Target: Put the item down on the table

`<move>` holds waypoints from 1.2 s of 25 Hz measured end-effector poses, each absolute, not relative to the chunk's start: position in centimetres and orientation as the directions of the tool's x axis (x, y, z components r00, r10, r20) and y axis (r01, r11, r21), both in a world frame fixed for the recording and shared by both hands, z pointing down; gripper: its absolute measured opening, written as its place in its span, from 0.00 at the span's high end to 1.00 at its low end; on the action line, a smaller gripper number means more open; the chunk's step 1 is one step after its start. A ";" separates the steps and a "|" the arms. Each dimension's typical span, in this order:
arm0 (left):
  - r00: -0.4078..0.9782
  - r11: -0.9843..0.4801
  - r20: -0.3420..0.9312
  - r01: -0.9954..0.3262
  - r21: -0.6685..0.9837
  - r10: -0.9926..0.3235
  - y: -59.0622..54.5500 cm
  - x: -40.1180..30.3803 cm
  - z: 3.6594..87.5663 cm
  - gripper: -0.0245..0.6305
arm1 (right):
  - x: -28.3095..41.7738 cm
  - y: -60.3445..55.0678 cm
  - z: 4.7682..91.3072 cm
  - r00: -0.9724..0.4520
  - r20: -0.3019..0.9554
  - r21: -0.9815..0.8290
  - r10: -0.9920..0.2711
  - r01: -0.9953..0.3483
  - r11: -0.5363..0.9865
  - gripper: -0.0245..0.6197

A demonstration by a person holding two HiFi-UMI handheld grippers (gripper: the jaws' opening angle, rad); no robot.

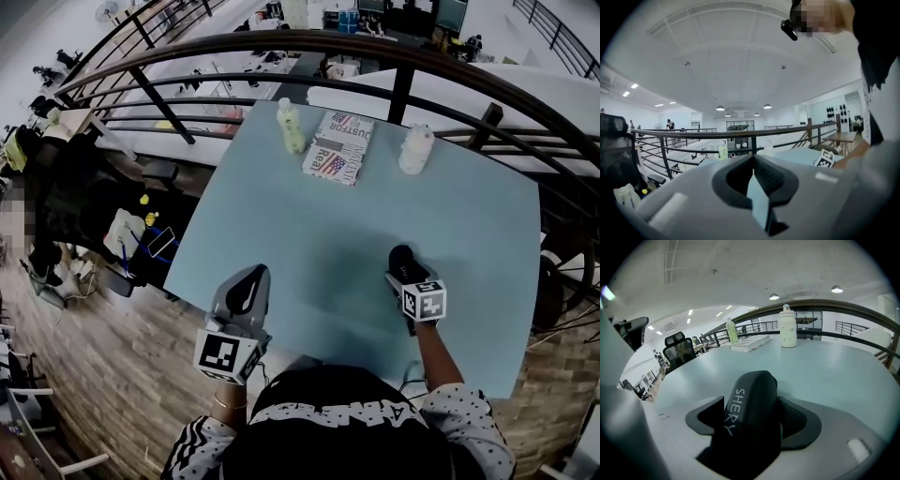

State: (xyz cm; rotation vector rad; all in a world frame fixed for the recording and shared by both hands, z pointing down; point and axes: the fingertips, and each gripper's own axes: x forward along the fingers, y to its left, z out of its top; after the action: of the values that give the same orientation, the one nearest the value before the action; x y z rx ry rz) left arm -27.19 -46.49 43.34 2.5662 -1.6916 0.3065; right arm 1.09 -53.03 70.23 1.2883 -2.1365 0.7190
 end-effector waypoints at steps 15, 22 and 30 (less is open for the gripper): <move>0.447 -0.460 0.158 -0.886 -0.056 -0.880 -47.3 -25.8 42.6 0.96 | 2.9 -53.1 63.0 -0.371 0.537 -0.135 -0.758 -0.924 0.357 0.44; 0.507 -0.517 0.132 -0.853 -0.064 -0.852 -48.3 -23.8 42.2 0.96 | 4.5 -52.7 55.7 -0.362 0.331 -0.157 -0.871 -0.932 0.328 0.75; 0.558 -0.567 0.123 -0.822 -0.056 -0.821 -49.0 -21.9 42.2 0.96 | 6.0 -51.3 50.0 -0.326 0.185 -0.168 -0.927 -0.940 0.296 0.96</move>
State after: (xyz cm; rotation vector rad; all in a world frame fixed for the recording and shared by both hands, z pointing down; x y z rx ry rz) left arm -21.90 -49.02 42.21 2.7659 -1.4575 0.2116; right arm 6.00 -51.28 50.04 1.7928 -2.4868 0.3812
